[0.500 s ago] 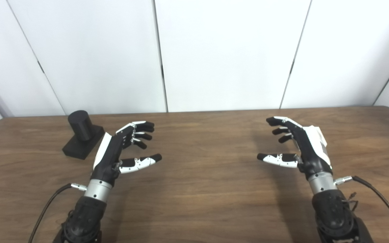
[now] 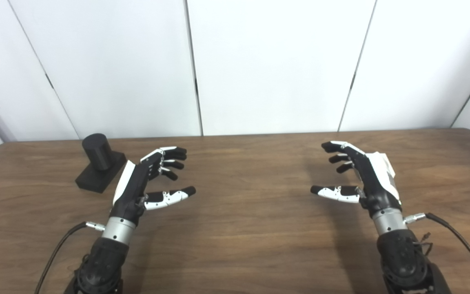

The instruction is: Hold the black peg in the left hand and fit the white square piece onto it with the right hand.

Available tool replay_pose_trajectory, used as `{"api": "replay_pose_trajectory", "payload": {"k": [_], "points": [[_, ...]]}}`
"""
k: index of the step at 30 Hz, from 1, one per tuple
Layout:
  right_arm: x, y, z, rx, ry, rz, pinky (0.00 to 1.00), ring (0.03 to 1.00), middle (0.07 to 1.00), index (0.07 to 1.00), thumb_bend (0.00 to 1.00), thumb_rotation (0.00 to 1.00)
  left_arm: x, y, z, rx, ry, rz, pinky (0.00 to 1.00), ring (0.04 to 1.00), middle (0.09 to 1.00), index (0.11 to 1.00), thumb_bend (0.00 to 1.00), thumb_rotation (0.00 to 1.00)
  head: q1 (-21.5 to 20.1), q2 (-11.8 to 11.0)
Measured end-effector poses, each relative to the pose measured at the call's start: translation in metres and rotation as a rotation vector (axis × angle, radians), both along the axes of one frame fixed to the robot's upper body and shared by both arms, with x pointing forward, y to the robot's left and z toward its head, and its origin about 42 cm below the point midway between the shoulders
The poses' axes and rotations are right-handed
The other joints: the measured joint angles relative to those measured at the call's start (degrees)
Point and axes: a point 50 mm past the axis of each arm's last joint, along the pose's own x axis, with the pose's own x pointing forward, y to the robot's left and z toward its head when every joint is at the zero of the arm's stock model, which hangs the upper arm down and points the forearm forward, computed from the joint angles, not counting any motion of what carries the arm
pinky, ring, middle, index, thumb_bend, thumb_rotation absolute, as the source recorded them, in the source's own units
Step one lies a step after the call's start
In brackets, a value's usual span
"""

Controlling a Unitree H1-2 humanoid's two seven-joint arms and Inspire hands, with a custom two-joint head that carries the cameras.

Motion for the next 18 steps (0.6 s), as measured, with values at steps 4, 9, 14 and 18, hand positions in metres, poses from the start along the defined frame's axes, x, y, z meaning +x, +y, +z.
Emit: {"api": "replay_pose_trajectory", "payload": {"k": [4, 9, 14, 18], "points": [[0.0, -0.003, -0.002, 0.002, -0.005, 0.013, 0.55, 0.677, 0.749, 0.727, 0.61, 0.07, 0.0, -0.005, -0.002, -0.005, 0.002, -0.006, 0.53, 0.651, 0.722, 0.72, 0.73, 0.0, 6.42, -0.97], [-0.001, -0.012, 0.0, 0.01, -0.012, 0.008, 0.55, 0.68, 0.75, 0.723, 0.62, 0.02, -0.002, -0.021, -0.007, -0.016, 0.009, -0.016, 0.54, 0.67, 0.722, 0.706, 0.75, 0.0, 13.0, -2.89], [-0.001, -0.025, -0.003, 0.027, -0.011, 0.0, 0.54, 0.68, 0.754, 0.722, 0.62, 0.0, -0.001, -0.038, -0.019, -0.021, 0.036, -0.019, 0.53, 0.666, 0.717, 0.712, 0.76, 0.02, 18.28, -5.44], [-0.004, -0.028, -0.005, 0.044, 0.001, -0.005, 0.54, 0.7, 0.766, 0.73, 0.61, 0.0, -0.002, -0.043, -0.026, -0.001, 0.032, -0.023, 0.53, 0.659, 0.709, 0.711, 0.76, 0.04, 19.44, -7.03]]}}
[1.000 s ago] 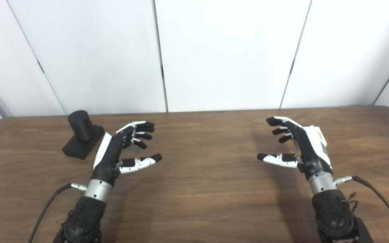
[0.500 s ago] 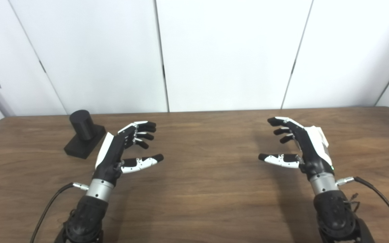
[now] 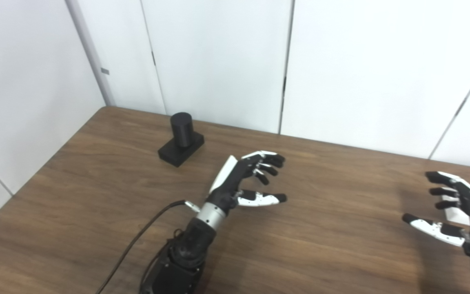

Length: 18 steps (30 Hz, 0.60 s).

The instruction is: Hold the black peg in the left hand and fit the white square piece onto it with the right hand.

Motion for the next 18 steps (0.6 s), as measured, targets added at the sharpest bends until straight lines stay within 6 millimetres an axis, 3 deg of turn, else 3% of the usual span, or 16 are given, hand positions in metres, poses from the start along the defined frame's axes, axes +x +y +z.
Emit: {"api": "replay_pose_trajectory", "payload": {"k": [9, 18], "points": [[-0.0025, 0.0011, 0.0024, 0.017, -0.007, 0.012, 0.51, 0.68, 0.746, 0.702, 0.63, 0.0, -0.0002, -0.0027, -0.0034, -0.004, 0.003, 0.014, 0.54, 0.658, 0.704, 0.701, 0.76, 0.02, 0.35, -1.76], [-0.0031, 0.002, 0.0054, 0.019, -0.016, 0.013, 0.51, 0.676, 0.743, 0.7, 0.63, 0.0, -0.0005, -0.0056, -0.003, -0.005, -0.007, 0.024, 0.54, 0.662, 0.708, 0.702, 0.75, 0.03, 0.62, -1.94]]}}
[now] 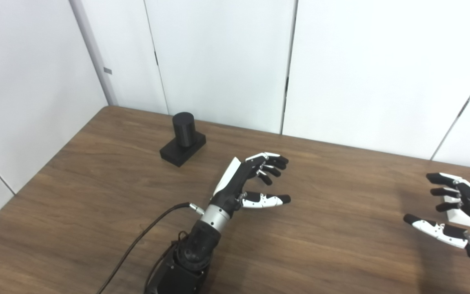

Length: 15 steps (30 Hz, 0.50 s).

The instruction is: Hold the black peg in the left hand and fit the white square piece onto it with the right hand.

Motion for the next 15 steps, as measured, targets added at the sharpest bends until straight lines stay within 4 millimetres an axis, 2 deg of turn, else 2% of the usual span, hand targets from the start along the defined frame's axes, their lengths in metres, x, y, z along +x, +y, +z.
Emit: {"api": "replay_pose_trajectory", "payload": {"k": [4, 9, 15], "points": [[0.0, 0.0, 0.0, 0.0, 0.0, 0.0, 0.5, 0.67, 0.743, 0.701, 0.63, 0.0, -0.0001, -0.0007, -0.0001, 0.011, -0.002, 0.001, 0.53, 0.66, 0.708, 0.702, 0.75, 0.01, -0.09, -0.35], [-0.0002, -0.0001, -0.0004, 0.002, 0.001, 0.002, 0.5, 0.665, 0.735, 0.692, 0.65, 0.0, -0.0002, -0.0017, -0.0003, 0.014, -0.005, 0.004, 0.54, 0.678, 0.717, 0.706, 0.74, 0.02, 0.53, -2.02], [-0.0003, 0.0001, -0.0004, 0.001, 0.001, 0.002, 0.5, 0.672, 0.737, 0.69, 0.64, 0.0, -0.0004, -0.0028, -0.0007, 0.01, -0.007, 0.002, 0.53, 0.671, 0.721, 0.711, 0.74, 0.03, 0.88, -2.46]]}}
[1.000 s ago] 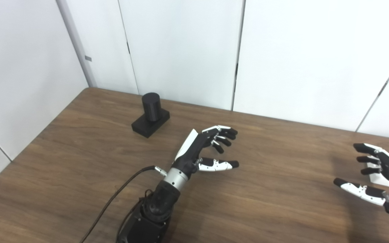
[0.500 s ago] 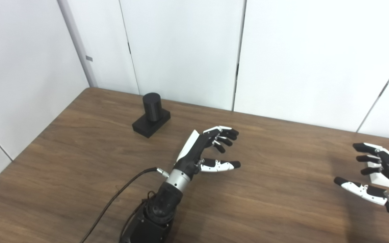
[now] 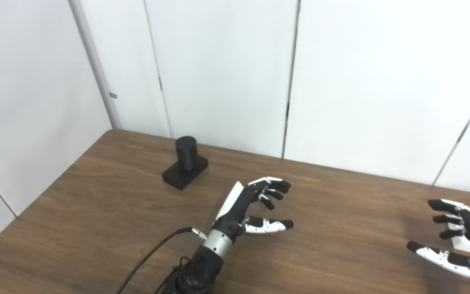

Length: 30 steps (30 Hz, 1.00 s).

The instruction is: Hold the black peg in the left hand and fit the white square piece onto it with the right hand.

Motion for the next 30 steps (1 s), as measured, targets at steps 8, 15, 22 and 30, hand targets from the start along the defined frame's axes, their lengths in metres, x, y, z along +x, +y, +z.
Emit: {"api": "replay_pose_trajectory", "payload": {"k": [8, 15, 22, 30], "points": [[-0.001, 0.0, 0.001, 0.001, -0.003, 0.001, 0.5, 0.663, 0.728, 0.684, 0.65, 0.0, 0.0, -0.001, -0.001, 0.002, 0.004, -0.006, 0.53, 0.665, 0.716, 0.707, 0.74, 0.02, 0.0, 0.0], [-0.001, 0.001, 0.002, 0.001, -0.007, 0.002, 0.49, 0.656, 0.724, 0.679, 0.65, 0.0, 0.0, -0.001, 0.001, 0.017, -0.015, 0.026, 0.53, 0.657, 0.714, 0.701, 0.76, 0.05, 0.0, 0.26], [-0.002, 0.002, 0.003, -0.003, -0.008, 0.006, 0.48, 0.649, 0.715, 0.672, 0.66, 0.0, 0.001, 0.005, 0.013, 0.035, -0.055, 0.056, 0.56, 0.693, 0.733, 0.716, 0.75, 0.1, 0.44, 0.0], [-0.001, 0.002, 0.003, -0.019, -0.005, -0.002, 0.48, 0.622, 0.692, 0.677, 0.65, 0.0, 0.003, 0.03, 0.037, 0.095, -0.104, 0.08, 0.52, 0.672, 0.741, 0.72, 0.77, 0.12, 1.32, -0.44]]}}
